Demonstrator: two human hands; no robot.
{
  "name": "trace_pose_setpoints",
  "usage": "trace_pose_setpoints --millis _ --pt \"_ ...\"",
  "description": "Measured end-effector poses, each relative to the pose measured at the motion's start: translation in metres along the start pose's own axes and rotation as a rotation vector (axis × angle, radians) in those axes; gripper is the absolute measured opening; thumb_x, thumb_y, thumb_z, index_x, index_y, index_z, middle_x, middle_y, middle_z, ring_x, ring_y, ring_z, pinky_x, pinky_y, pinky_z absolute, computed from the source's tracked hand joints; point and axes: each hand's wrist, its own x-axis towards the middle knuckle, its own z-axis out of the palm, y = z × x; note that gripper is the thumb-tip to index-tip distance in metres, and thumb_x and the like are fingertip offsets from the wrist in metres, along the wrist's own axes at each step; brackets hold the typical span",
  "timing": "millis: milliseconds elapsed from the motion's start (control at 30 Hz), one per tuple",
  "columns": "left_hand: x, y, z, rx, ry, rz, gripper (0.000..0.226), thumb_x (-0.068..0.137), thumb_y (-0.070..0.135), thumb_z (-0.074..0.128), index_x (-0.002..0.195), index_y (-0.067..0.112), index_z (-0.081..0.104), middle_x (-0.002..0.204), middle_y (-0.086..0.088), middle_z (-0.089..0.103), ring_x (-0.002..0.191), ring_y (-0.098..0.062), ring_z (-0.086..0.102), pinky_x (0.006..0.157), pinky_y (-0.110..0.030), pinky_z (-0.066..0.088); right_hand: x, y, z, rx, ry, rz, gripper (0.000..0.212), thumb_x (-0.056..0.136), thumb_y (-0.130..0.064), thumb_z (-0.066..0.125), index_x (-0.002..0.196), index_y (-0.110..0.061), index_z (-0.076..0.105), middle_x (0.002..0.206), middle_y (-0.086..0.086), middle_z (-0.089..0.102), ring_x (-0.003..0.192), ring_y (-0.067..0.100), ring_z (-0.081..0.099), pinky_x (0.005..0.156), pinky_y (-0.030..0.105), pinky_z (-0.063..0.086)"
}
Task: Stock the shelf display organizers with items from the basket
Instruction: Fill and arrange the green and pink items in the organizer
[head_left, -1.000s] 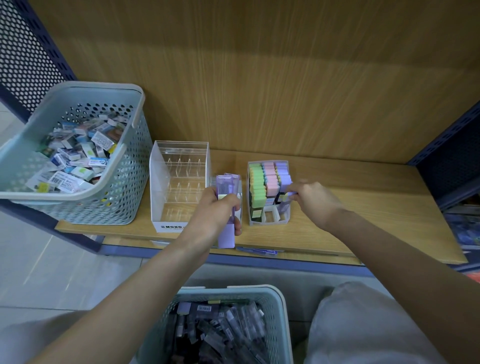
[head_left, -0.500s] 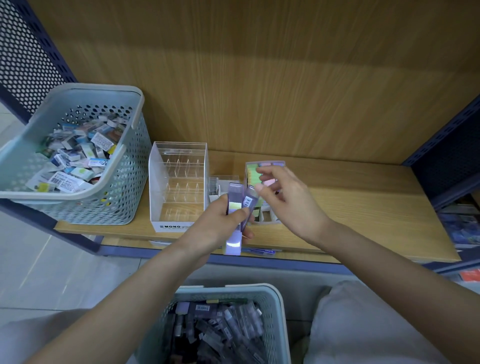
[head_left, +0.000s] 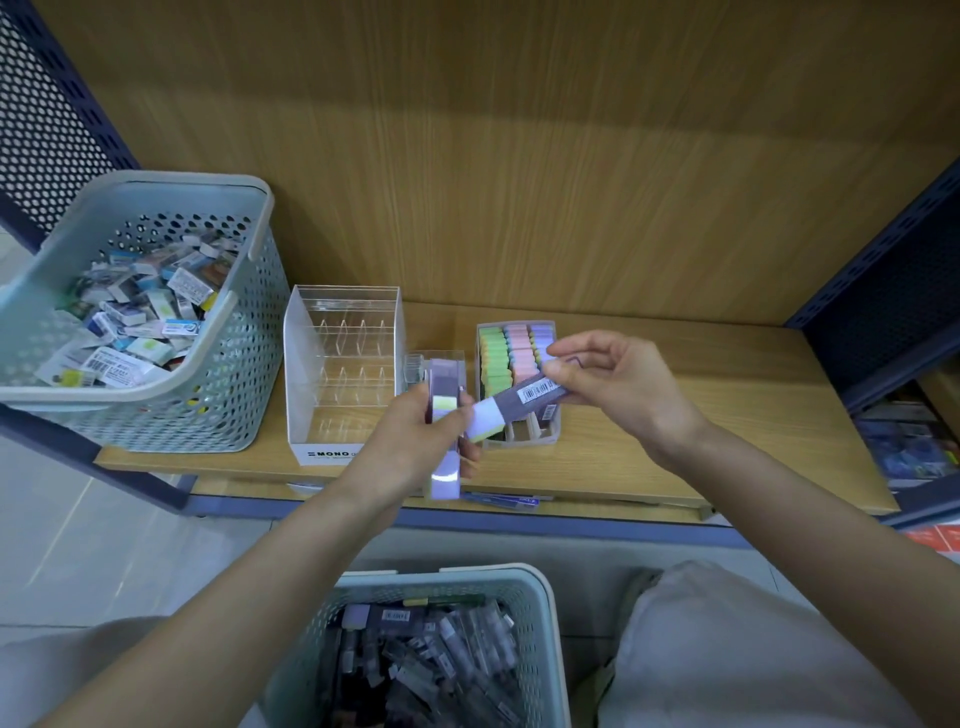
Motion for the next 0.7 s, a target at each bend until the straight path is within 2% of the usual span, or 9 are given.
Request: trace_pose_setpoints --millis 67,167,233,333,400,433,500,600,700 --pt "0.001 0.004 -0.002 0.032 0.055 0.095 0.005 0.095 0.011 0.051 0.09 0.01 0.052 0.065 -0.004 0.052 0.044 -0.013 0.048 0.05 -0.019 0.045 -0.004 0.004 -0.004 -0.126 -0.095 0.027 0.015 0.08 -0.003 0.07 0.085 -0.015 0.064 0.075 0.0 0.062 0.058 0.006 0.062 0.061 0.013 0.052" --pt "0.0 0.011 -0.001 0.04 0.073 0.18 0.01 0.093 0.008 0.055 0.084 0.011 0.052 0.061 -0.001 0.049 0.04 -0.009 0.043 0.043 -0.017 0.039 -0.014 0.01 0.001 -0.341 -0.316 0.048 0.027 0.08 -0.001 0.07 0.097 -0.019 0.059 0.077 -0.003 0.061 0.059 0.013 0.063 0.06 0.017 0.051" --pt "-0.003 0.014 0.003 0.069 0.026 0.188 0.009 0.09 0.007 0.058 0.084 0.011 0.053 0.052 0.003 0.049 0.037 -0.007 0.042 0.041 -0.017 0.039 -0.019 0.012 0.009 -0.391 -0.415 0.002 0.039 0.08 -0.001 0.07 0.106 -0.024 0.052 0.078 -0.006 0.061 0.061 0.009 0.062 0.062 0.021 0.052" --pt "-0.005 0.013 0.012 0.105 -0.028 0.193 0.009 0.09 0.01 0.059 0.084 0.013 0.053 0.049 0.004 0.05 0.037 -0.007 0.044 0.041 -0.018 0.038 -0.021 0.011 0.016 -0.475 -0.457 -0.138 0.046 0.082 -0.004 0.068 0.112 -0.031 0.045 0.086 0.001 0.064 0.058 0.002 0.058 0.062 0.016 0.047" --pt "-0.004 0.014 0.013 0.108 -0.005 0.177 0.007 0.092 0.014 0.056 0.086 0.015 0.052 0.054 0.0 0.051 0.039 -0.01 0.045 0.045 -0.02 0.04 -0.018 0.011 0.014 -0.479 -0.422 -0.208 0.047 0.084 -0.006 0.066 0.112 -0.038 0.047 0.094 0.006 0.065 0.066 0.017 0.064 0.068 0.027 0.052" --pt "-0.003 0.014 0.013 0.099 0.014 0.155 0.007 0.094 0.016 0.053 0.087 0.017 0.052 0.057 -0.001 0.051 0.042 -0.012 0.045 0.049 -0.023 0.04 -0.014 0.012 0.011 -0.468 -0.36 -0.222 0.046 0.085 -0.008 0.065 0.108 -0.044 0.048 0.097 0.01 0.065 0.073 0.027 0.066 0.073 0.037 0.053" --pt "-0.001 0.016 0.012 0.039 0.059 0.088 0.01 0.096 0.017 0.049 0.087 0.021 0.053 0.065 -0.001 0.051 0.049 -0.017 0.045 0.056 -0.032 0.039 -0.004 0.015 0.0 -0.44 -0.162 -0.209 0.04 0.086 -0.013 0.064 0.096 -0.049 0.051 0.095 0.019 0.064 0.08 0.039 0.064 0.076 0.047 0.054" --pt "0.0 0.018 0.011 -0.038 0.089 -0.006 0.015 0.095 0.01 0.043 0.089 0.019 0.055 0.073 0.001 0.048 0.055 -0.016 0.044 0.05 -0.029 0.038 0.016 0.026 -0.021 -0.56 0.061 -0.191 0.022 0.087 -0.017 0.061 0.09 -0.039 0.055 0.087 0.012 0.068 0.085 0.034 0.064 0.081 0.048 0.051" --pt "-0.001 0.017 0.009 0.006 0.091 -0.015 0.021 0.094 0.006 0.038 0.099 0.018 0.055 0.077 -0.001 0.047 0.053 -0.016 0.044 0.044 -0.022 0.04 0.028 0.041 -0.03 -0.583 0.103 -0.116 0.015 0.09 -0.017 0.057 0.085 -0.031 0.053 0.083 0.009 0.068 0.084 0.031 0.063 0.082 0.047 0.051"
